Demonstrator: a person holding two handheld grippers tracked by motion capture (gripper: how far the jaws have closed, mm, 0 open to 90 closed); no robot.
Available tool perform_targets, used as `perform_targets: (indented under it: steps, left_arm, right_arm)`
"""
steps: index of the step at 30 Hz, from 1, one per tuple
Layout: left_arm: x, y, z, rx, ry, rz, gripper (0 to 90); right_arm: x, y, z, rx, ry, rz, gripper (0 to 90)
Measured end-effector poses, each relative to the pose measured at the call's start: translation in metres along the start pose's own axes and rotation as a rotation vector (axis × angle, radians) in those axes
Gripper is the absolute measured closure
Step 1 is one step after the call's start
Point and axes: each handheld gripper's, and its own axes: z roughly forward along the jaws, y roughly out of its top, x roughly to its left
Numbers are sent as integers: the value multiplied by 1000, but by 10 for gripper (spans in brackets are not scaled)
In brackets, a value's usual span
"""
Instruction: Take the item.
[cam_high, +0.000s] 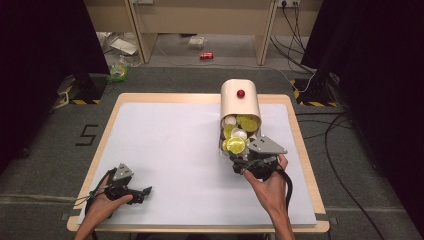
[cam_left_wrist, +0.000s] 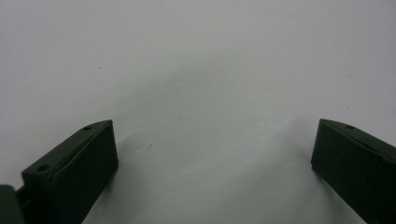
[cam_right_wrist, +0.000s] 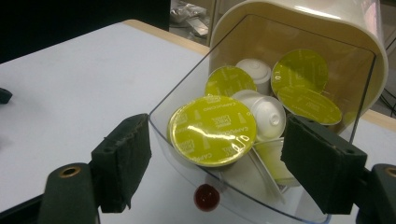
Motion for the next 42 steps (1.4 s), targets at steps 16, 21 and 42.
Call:
perform_targets:
  steps: [16, 21, 42]
  left_arm:
    - [0, 0, 0, 0, 0, 0, 0]
    - [0, 0, 0, 0, 0, 0, 0]
    - [0, 0, 0, 0, 0, 0, 0]
  right_arm:
    - [1, 13, 13, 19, -38, 15, 233]
    - [2, 14, 17, 24, -39, 16, 232]
    - [-1, 9, 40, 82, -36, 44, 289]
